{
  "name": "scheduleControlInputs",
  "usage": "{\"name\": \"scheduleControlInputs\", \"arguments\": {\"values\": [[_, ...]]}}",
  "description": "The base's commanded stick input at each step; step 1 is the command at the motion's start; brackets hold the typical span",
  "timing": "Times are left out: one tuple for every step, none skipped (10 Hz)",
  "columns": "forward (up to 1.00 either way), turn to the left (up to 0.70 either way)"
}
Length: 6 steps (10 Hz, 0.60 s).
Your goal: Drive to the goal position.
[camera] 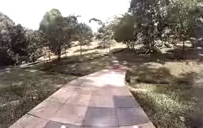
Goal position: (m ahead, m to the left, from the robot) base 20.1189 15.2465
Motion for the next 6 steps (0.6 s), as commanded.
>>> {"name": "scheduleControlInputs", "arguments": {"values": [[0.45, 0.0], [0.45, 0.0], [0.45, 0.0], [0.45, 0.0], [0.45, 0.0], [0.45, 0.0]]}}
